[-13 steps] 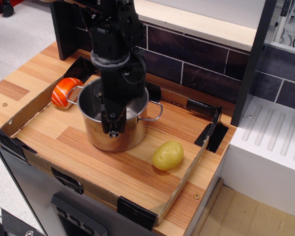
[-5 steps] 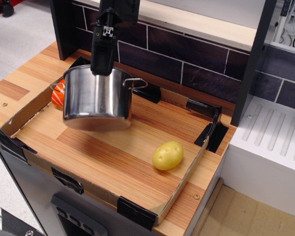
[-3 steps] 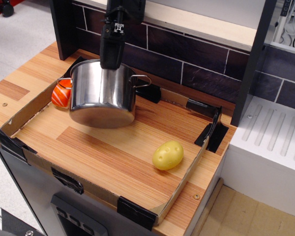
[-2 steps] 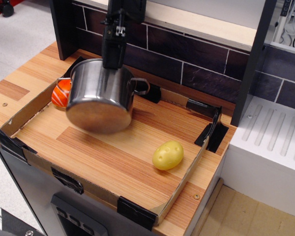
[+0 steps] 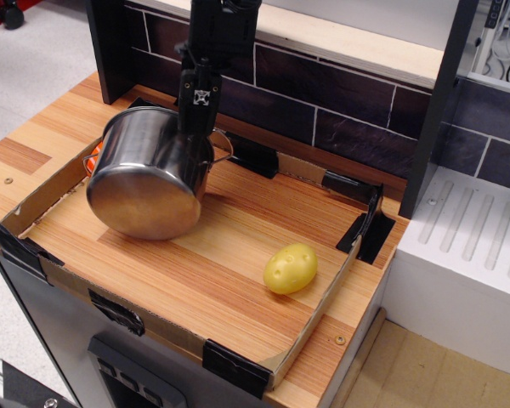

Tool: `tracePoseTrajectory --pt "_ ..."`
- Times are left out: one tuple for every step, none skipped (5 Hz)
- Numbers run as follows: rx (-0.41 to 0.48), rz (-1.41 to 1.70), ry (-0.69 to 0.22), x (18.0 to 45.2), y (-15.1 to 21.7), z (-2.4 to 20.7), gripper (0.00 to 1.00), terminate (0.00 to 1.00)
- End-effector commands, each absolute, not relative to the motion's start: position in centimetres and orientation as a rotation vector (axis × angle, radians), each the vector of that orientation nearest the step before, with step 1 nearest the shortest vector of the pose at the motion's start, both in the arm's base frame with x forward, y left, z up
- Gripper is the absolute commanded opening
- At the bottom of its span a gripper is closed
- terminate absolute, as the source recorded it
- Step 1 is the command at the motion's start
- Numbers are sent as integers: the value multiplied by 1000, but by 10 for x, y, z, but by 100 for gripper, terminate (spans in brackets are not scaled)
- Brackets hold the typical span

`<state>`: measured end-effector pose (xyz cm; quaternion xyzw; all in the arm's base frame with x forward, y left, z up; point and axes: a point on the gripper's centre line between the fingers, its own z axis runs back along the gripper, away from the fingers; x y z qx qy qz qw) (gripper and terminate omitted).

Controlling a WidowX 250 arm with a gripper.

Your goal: Topple metal pot

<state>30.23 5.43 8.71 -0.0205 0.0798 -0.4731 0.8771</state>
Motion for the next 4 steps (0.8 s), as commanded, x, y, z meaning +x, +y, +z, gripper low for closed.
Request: tracePoseTrajectory --pt "162 -1066 -186 297 60 121 100 0" --pt "175 -1014 -250 295 61 146 100 0" --pt "175 -1014 -250 295 61 146 100 0" --pt "175 -1014 -250 295 61 146 100 100"
